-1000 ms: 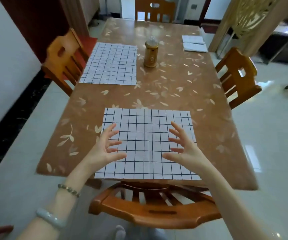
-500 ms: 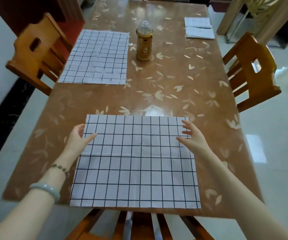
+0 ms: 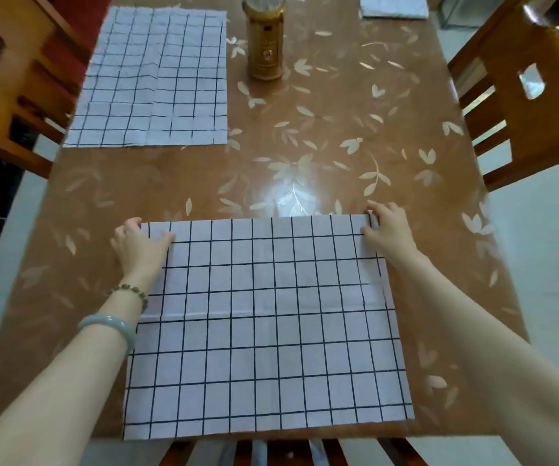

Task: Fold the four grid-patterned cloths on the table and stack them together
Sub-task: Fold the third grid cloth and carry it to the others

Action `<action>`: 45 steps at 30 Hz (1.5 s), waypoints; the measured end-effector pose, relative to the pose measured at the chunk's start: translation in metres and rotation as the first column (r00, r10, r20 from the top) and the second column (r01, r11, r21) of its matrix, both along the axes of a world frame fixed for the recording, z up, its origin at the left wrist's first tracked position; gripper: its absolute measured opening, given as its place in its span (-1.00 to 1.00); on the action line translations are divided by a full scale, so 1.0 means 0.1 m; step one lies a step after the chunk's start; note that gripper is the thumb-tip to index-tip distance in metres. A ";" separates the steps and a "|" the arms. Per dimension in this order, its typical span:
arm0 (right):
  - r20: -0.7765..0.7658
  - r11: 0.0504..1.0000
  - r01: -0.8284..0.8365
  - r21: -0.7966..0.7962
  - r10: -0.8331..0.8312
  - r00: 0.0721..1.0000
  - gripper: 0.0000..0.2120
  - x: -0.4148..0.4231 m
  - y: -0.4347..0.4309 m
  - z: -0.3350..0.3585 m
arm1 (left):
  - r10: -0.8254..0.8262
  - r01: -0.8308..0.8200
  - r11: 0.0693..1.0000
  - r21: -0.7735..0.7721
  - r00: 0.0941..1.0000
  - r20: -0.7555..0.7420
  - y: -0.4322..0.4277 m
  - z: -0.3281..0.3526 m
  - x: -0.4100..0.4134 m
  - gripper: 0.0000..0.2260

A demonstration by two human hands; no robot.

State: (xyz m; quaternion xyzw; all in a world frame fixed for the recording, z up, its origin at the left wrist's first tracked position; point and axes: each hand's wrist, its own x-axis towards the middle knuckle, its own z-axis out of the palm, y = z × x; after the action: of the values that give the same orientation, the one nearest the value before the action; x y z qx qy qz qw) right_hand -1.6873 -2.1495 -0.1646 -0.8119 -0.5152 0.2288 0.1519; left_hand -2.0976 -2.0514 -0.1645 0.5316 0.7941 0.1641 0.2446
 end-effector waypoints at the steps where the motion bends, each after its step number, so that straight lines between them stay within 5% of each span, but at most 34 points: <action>1: 0.013 1.000 -0.017 -0.010 0.017 1.000 -0.59 -0.01 0.02 -0.02 | -0.005 0.005 1.000 0.008 1.000 -0.005 0.02 0.00 0.01 -0.38; 8: 0.035 0.988 -0.062 -0.144 0.068 0.997 -0.83 0.05 0.15 0.02 | -0.063 0.065 0.996 -0.064 0.997 0.037 0.09 0.09 -0.02 -0.75; 11: 0.046 0.983 -0.058 -0.177 0.067 0.997 -0.86 0.05 0.16 0.04 | -0.070 0.082 0.994 -0.065 0.983 0.172 0.11 0.09 -0.14 -0.88; 16: -0.048 1.000 0.007 -0.022 -0.008 0.999 -0.95 0.01 0.07 0.23 | -0.162 0.158 0.987 0.036 0.962 0.221 0.12 0.29 -0.31 -0.91; 22: -0.049 0.983 0.057 0.173 -0.049 0.998 -0.67 0.08 0.04 0.73 | -0.208 0.155 0.972 0.178 0.919 0.335 0.09 0.74 -0.32 -0.93; 26: -0.034 0.973 0.084 0.216 -0.079 0.996 -0.84 0.16 -0.09 1.05 | -0.272 0.204 0.957 0.204 0.876 0.398 0.02 0.96 -0.45 -0.96; 30: -0.150 0.997 0.050 0.063 -0.041 0.988 -0.89 0.15 -0.39 1.28 | -0.258 0.192 0.965 0.177 0.799 0.543 -0.15 1.11 -0.62 -0.84; 37: -0.268 0.941 -0.207 -0.268 0.133 0.954 -0.91 -0.01 -1.00 1.32 | -0.390 0.392 0.914 0.106 0.776 0.497 -0.73 1.12 -0.83 -0.85; 45: -0.192 0.880 -0.180 -0.440 0.103 0.976 -0.86 -0.23 -1.51 0.92 | -0.433 0.506 0.853 -0.130 0.823 0.368 -1.14 0.59 -1.15 -0.87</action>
State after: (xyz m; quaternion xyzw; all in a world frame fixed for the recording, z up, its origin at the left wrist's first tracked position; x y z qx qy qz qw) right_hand -1.7098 -2.3004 -0.0723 -0.7635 -0.4911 0.4191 -0.0178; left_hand -2.2127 -2.1658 -0.1053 0.6463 0.5995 0.0941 0.4627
